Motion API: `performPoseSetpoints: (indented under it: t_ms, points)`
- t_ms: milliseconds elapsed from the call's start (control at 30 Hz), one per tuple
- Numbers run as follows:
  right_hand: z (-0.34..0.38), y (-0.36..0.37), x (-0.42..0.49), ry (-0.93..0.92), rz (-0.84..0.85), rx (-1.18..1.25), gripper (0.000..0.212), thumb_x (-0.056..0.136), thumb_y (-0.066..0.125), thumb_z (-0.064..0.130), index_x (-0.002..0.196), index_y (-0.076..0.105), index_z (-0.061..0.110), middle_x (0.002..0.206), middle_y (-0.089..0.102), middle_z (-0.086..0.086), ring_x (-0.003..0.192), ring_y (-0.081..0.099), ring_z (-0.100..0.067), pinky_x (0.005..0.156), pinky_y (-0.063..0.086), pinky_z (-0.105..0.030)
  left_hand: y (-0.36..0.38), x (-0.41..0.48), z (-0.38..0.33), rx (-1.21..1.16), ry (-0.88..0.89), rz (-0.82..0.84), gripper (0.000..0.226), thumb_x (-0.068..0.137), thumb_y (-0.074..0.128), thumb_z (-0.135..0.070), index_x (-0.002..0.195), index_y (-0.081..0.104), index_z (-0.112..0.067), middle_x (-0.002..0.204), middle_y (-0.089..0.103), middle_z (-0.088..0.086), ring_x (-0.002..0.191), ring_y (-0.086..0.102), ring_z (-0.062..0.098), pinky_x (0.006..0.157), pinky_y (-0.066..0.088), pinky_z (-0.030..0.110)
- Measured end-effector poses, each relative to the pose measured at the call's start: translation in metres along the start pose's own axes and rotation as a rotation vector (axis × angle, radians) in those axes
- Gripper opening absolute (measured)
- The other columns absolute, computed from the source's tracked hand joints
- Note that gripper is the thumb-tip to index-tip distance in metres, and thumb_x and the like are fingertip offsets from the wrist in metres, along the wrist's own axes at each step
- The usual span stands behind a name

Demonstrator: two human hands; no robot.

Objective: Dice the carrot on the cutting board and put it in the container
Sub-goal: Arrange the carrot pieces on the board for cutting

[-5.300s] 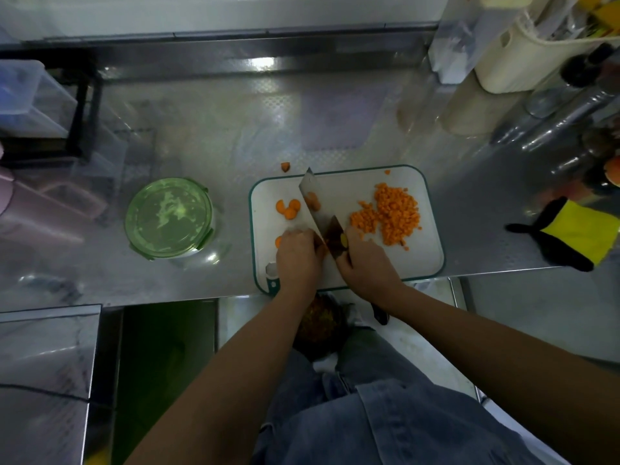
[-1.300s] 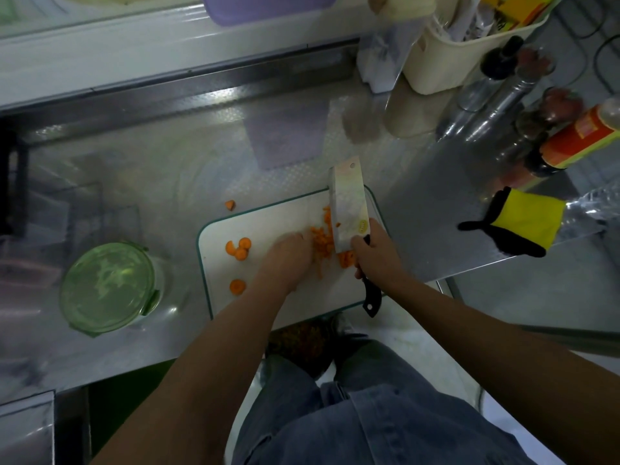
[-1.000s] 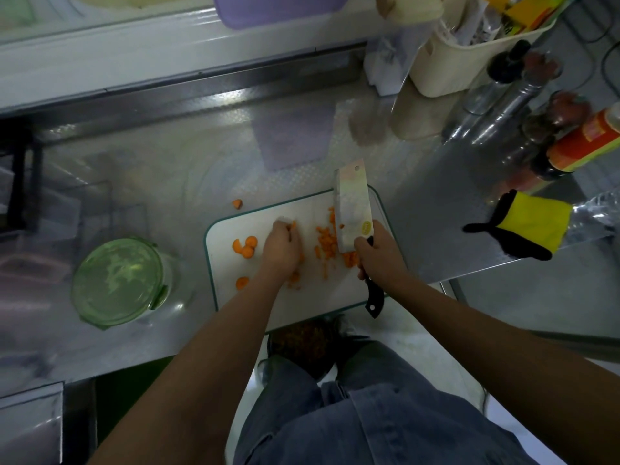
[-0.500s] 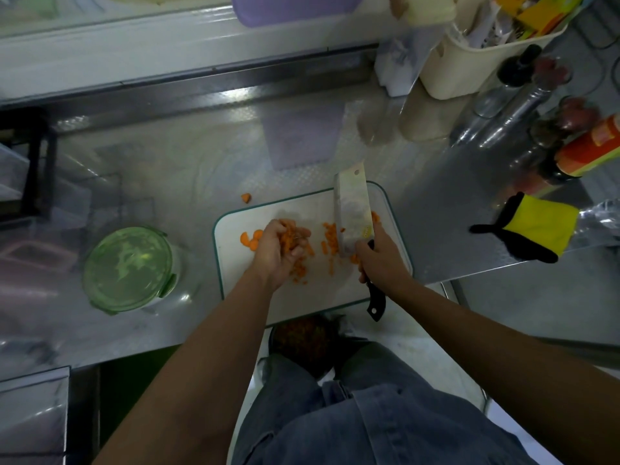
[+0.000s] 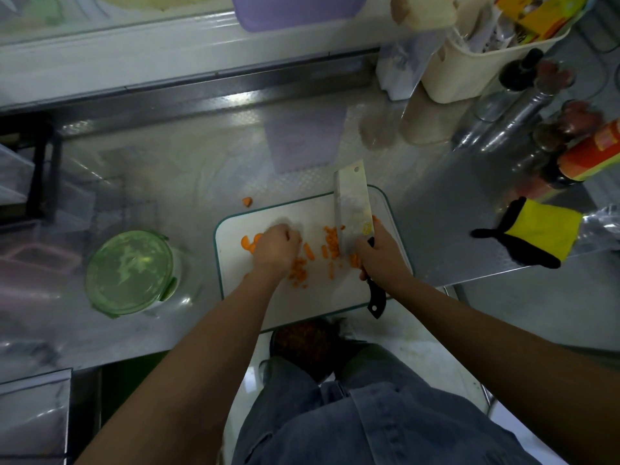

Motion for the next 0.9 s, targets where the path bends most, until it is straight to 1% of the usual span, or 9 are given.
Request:
performPoseSetpoints:
  t_ms: [67, 133, 233, 300, 367, 500, 600, 733, 900]
  points:
    - [-0.001, -0.001, 0.0, 0.0, -0.007, -0.009, 0.035, 0.095, 0.043, 0.017, 0.13, 0.043, 0.019, 0.07, 0.054, -0.005, 0.041, 0.049, -0.007, 0.042, 0.047, -0.026, 0.001, -0.003, -0.004, 0.285, 0.159, -0.006, 0.033, 0.096, 0.043, -0.033, 0.09, 0.063, -0.007, 0.089, 0.067, 0.013, 0.084, 0.061, 0.03, 0.069, 0.046, 0.036]
    - [-0.001, -0.001, 0.001, 0.007, -0.011, -0.007, 0.036, 0.093, 0.043, 0.015, 0.129, 0.044, 0.02, 0.067, 0.055, -0.006, 0.041, 0.048, -0.007, 0.041, 0.047, -0.026, 0.004, -0.003, -0.009, 0.506, 0.24, -0.003, 0.037, 0.095, 0.043, -0.044, 0.094, 0.061, -0.011, 0.093, 0.066, 0.011, 0.088, 0.061, 0.029, 0.068, 0.043, 0.034]
    - [-0.001, -0.002, 0.002, 0.012, -0.018, -0.011, 0.036, 0.093, 0.043, 0.015, 0.129, 0.044, 0.019, 0.07, 0.055, -0.006, 0.04, 0.049, -0.006, 0.041, 0.046, -0.025, 0.007, -0.003, -0.015, 0.637, 0.203, 0.009, 0.045, 0.089, 0.053, -0.055, 0.103, 0.06, -0.013, 0.102, 0.065, 0.008, 0.097, 0.061, 0.027, 0.072, 0.04, 0.032]
    - [-0.001, -0.002, 0.003, 0.011, -0.023, -0.024, 0.033, 0.094, 0.043, 0.016, 0.127, 0.045, 0.018, 0.074, 0.054, -0.005, 0.04, 0.05, -0.005, 0.041, 0.045, -0.024, 0.01, -0.004, -0.016, 0.619, 0.144, 0.034, 0.044, 0.088, 0.059, -0.052, 0.106, 0.059, -0.012, 0.107, 0.064, 0.009, 0.102, 0.06, 0.027, 0.076, 0.042, 0.032]
    - [-0.002, -0.003, 0.004, 0.02, -0.029, -0.032, 0.029, 0.094, 0.043, 0.016, 0.122, 0.046, 0.016, 0.073, 0.053, -0.004, 0.039, 0.05, -0.004, 0.04, 0.045, -0.023, 0.015, -0.002, -0.014, 0.485, 0.049, 0.055, 0.04, 0.087, 0.061, -0.046, 0.106, 0.06, -0.011, 0.11, 0.064, 0.009, 0.104, 0.059, 0.027, 0.08, 0.046, 0.034]
    - [-0.001, -0.005, 0.004, 0.055, -0.041, -0.03, 0.021, 0.093, 0.042, 0.012, 0.113, 0.046, 0.015, 0.069, 0.052, -0.001, 0.039, 0.048, -0.009, 0.04, 0.044, -0.025, 0.022, -0.003, -0.021, 0.29, -0.019, 0.053, 0.045, 0.083, 0.06, -0.053, 0.094, 0.063, -0.009, 0.097, 0.067, 0.011, 0.091, 0.063, 0.028, 0.071, 0.048, 0.033]
    - [0.002, -0.006, 0.003, 0.047, -0.044, -0.035, 0.019, 0.093, 0.042, 0.013, 0.11, 0.046, 0.018, 0.069, 0.051, 0.0, 0.04, 0.048, -0.012, 0.041, 0.045, -0.026, 0.024, -0.007, -0.029, 0.296, -0.001, 0.055, 0.045, 0.085, 0.058, -0.054, 0.094, 0.063, -0.01, 0.098, 0.065, 0.011, 0.092, 0.062, 0.029, 0.073, 0.048, 0.034]
    - [0.003, -0.009, 0.001, 0.047, -0.042, -0.028, 0.014, 0.094, 0.042, 0.013, 0.104, 0.046, 0.021, 0.069, 0.05, 0.0, 0.041, 0.047, -0.008, 0.041, 0.044, -0.024, 0.026, -0.011, -0.033, 0.369, 0.009, 0.05, 0.036, 0.088, 0.059, -0.042, 0.103, 0.06, -0.01, 0.108, 0.062, 0.011, 0.101, 0.06, 0.029, 0.08, 0.047, 0.036]
    - [0.005, -0.011, 0.0, 0.066, -0.037, -0.021, 0.018, 0.095, 0.044, 0.016, 0.113, 0.046, 0.019, 0.073, 0.049, 0.002, 0.046, 0.049, -0.011, 0.041, 0.044, -0.024, 0.028, -0.014, -0.044, 0.435, 0.032, 0.03, 0.02, 0.09, 0.054, -0.023, 0.106, 0.059, -0.011, 0.112, 0.062, 0.01, 0.105, 0.059, 0.03, 0.082, 0.048, 0.037]
Point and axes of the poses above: each hand's wrist, its own x-axis towards the middle knuckle, its own y-axis out of the palm, z = x × y, the point moved 1 cm from there along x, towards the middle knuckle
